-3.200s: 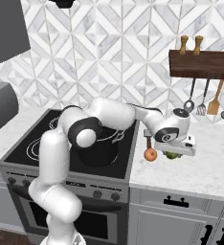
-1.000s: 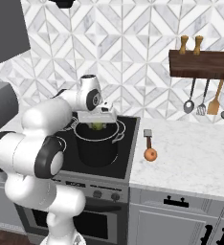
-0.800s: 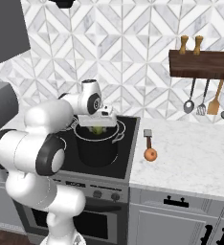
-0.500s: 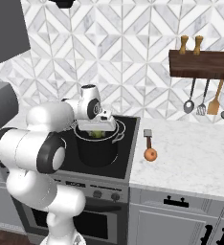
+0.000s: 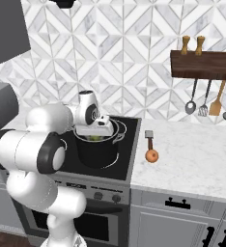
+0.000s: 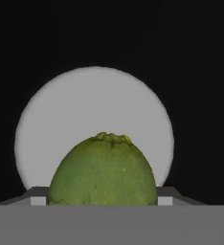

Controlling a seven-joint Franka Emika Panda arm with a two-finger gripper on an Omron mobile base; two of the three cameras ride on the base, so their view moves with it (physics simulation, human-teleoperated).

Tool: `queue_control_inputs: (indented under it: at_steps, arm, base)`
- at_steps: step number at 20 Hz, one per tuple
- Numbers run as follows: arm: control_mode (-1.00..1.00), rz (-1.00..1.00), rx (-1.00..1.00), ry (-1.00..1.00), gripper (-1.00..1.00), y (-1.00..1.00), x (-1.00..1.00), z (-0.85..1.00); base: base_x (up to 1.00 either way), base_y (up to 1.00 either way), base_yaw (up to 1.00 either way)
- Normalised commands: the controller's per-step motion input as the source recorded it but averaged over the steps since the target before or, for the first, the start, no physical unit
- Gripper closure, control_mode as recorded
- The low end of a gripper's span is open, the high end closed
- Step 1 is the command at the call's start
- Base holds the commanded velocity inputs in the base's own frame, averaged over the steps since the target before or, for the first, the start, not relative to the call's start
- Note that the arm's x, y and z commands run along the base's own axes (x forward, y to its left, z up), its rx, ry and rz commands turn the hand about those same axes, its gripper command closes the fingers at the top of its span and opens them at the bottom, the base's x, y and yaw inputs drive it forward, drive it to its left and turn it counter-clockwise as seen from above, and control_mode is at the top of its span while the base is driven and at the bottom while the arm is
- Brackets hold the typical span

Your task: Put the onion and lime in the pot. Retrieve the spatula and lightly stir the vegetables in the pot.

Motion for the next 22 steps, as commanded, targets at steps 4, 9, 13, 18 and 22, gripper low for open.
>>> queue_control_inputs:
  at_steps: [4,9,13,18,22]
  arm:
    - [-1.0,-0.02,0.0,-0.03,-1.0,-0.07,-0.04,0.47]
    - [-1.0,0.0,0.0,0.0,-1.0,0.0,0.0,0.56]
    - [-1.0,0.0,0.0,-0.06,-1.0,-0.11,-0.2,0.73]
    - [-1.0,-0.06,0.01,-0.11,-1.0,-0.85,-0.7,0.61]
    - [-1.0,-0.03,0.06,-0.01,-1.0,-1.0,-0.42,0.11]
  base:
    - [0.0,0.0,0.0]
    - [0.0,0.0,0.0]
    - [0.0,0.0,0.0]
    - [0.0,0.0,0.0]
    - [0.0,0.0,0.0]
